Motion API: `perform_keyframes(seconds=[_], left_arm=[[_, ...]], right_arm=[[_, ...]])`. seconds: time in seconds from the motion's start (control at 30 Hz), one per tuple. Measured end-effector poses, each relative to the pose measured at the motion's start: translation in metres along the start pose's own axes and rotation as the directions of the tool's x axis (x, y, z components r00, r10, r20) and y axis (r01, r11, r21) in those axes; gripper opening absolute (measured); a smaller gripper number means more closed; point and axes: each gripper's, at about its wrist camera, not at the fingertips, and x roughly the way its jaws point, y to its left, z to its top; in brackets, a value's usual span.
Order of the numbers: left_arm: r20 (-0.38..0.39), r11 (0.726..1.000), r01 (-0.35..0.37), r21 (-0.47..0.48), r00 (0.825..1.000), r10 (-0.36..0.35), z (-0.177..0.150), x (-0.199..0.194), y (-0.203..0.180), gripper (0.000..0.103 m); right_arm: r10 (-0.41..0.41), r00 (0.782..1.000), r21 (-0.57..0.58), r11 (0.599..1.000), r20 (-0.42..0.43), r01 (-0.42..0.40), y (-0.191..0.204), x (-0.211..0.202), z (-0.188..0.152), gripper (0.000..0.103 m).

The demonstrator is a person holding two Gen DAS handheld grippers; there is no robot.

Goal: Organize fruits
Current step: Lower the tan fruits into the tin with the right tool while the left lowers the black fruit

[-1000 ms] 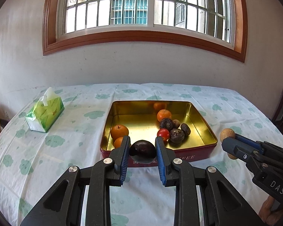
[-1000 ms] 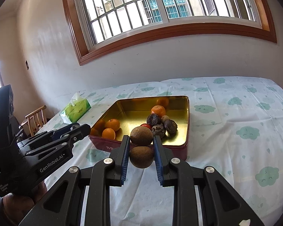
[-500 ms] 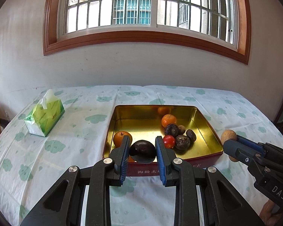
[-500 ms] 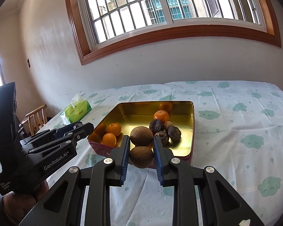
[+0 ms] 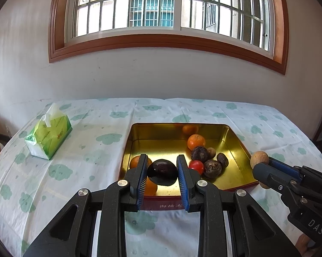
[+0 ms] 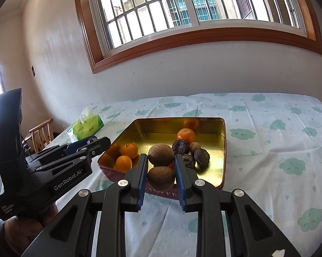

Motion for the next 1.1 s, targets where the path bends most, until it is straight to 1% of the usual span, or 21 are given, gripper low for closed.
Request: perform_keyframes(seconds=[1.1], left_arm=[[-0.01,1.0,0.002,-0.013,1.0,-0.002,0.006,0.023,0.008,0.028]], right_arm=[[0.0,1.0,0.005,1.0,-0.001,0.0,0.003,0.012,0.004,0.024]])
